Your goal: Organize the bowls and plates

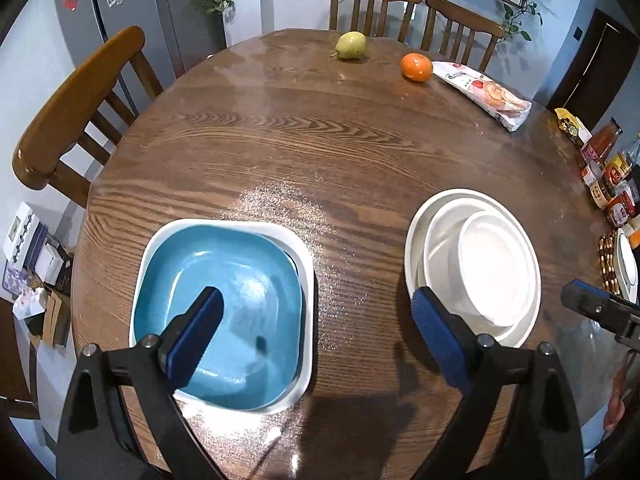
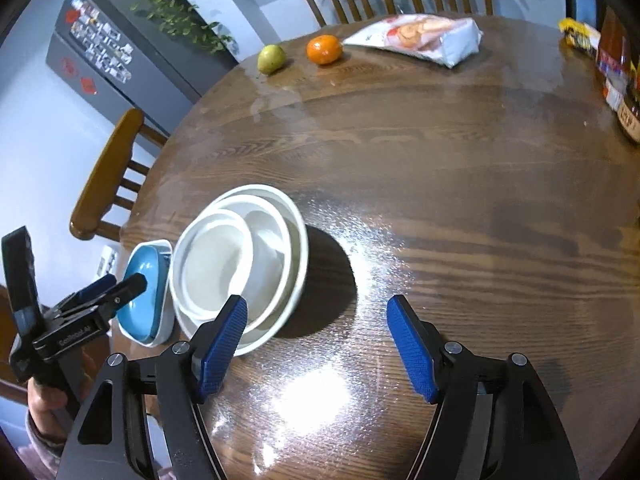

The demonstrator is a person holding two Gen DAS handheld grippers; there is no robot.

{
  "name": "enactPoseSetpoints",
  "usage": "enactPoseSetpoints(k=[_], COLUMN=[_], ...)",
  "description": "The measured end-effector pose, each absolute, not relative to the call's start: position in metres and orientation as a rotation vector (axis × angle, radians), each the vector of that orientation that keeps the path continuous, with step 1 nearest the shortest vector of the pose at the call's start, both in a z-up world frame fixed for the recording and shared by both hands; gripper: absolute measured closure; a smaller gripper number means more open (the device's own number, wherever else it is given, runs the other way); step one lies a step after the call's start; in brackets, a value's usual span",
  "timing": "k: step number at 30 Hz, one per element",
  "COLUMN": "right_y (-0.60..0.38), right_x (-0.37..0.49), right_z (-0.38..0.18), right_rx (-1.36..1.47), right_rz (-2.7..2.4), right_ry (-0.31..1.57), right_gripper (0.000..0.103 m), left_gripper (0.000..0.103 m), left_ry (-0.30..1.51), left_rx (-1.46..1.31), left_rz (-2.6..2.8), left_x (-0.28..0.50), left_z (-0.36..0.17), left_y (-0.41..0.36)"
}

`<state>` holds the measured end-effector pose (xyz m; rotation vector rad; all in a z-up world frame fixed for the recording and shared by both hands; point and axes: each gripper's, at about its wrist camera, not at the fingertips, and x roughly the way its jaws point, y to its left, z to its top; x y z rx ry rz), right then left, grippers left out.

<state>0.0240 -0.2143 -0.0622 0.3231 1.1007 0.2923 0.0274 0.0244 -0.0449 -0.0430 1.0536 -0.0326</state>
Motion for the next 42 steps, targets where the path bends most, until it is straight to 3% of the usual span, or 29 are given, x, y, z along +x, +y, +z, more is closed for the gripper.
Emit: enactPoseSetpoints(k=[7,11,42], right_y=[-0.221,-0.223,-0.211], right_x=[0.038,0.046,0.058], right_z=[-0.076,-0.084,-0.084], right_rx=[0.333,0.34,0.265], right_rz=[0.28,0.295,0.235], right_ry=[1.145,1.167,1.157], right_gripper=[0.03,0.03,0.03], left_gripper=[0.023,0.025,0.026], left_ry=[1.122,1.132,1.138], left_rx=[-0.014,0.021,0.058], left_rz=[-0.046,-0.041,-0.099], left_x=[0.041,0.043,0.054], left_z=[-0.059,-0.064,-0.06], left_y=[0.014,0.009,0.0])
